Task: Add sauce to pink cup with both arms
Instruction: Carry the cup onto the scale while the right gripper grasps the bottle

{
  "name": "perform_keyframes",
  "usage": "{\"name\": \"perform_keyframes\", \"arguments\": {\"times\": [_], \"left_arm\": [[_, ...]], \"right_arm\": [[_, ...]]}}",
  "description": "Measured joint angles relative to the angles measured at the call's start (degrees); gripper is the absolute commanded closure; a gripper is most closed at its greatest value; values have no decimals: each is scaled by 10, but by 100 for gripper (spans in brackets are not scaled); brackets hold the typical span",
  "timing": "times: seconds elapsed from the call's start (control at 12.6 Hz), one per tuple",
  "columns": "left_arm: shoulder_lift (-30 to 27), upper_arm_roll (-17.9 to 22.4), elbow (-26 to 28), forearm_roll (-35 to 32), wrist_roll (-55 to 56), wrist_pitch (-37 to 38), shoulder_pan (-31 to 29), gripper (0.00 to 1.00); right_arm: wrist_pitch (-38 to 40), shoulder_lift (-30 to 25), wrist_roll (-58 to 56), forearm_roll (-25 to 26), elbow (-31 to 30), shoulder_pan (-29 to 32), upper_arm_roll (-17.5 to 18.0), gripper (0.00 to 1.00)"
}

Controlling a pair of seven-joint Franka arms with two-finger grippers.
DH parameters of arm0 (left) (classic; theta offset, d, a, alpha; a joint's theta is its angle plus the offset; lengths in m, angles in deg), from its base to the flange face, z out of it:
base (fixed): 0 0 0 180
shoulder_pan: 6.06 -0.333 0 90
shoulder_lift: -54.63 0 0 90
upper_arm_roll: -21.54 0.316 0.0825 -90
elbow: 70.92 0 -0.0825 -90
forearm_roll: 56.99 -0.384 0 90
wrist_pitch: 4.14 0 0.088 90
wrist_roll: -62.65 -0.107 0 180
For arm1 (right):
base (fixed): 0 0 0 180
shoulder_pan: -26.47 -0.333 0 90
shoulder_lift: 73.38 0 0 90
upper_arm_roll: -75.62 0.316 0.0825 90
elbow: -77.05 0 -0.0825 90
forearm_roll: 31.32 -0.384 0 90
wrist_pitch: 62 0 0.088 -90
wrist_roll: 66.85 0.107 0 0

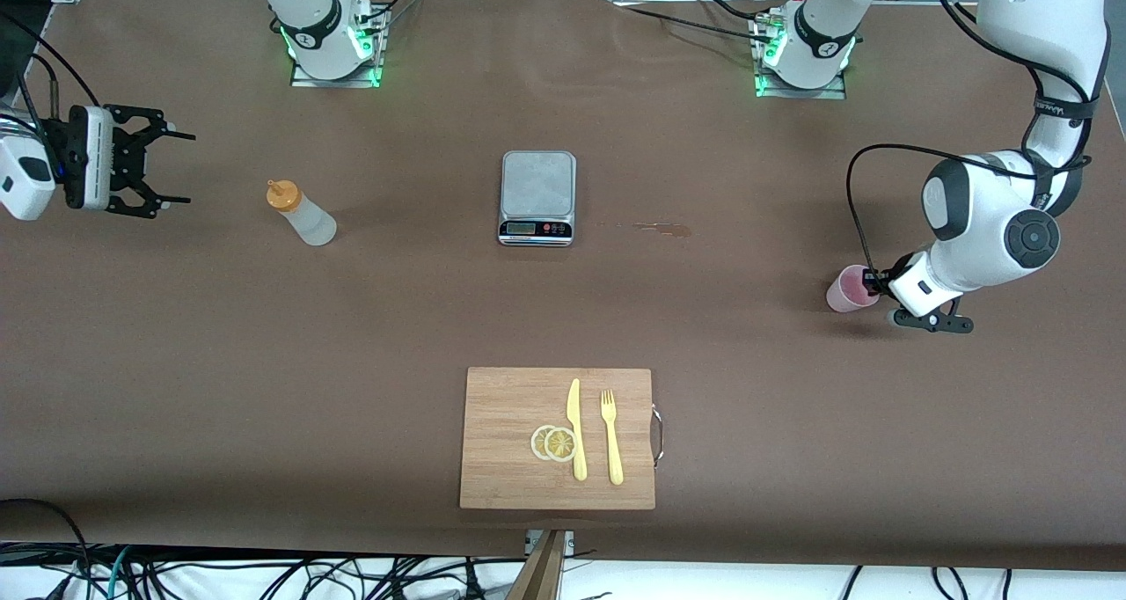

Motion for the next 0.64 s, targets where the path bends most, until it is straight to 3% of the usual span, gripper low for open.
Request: {"name": "perform_keyframes", "arguments": {"times": [0.24,0.48,0.64], "left_arm": [[-4,-1,-26,2,1,22,20,100],[-30,-4,-75,13,31,114,84,100],[-55,-7,-88,14,116,147,149,100]], "right_arm": [[-15,35,-104,-8,-33,8,-17,0],[-68,78,-290,-84,-75,12,-46,0],[-76,112,-392,-138,-87,15,-60,0]]}}
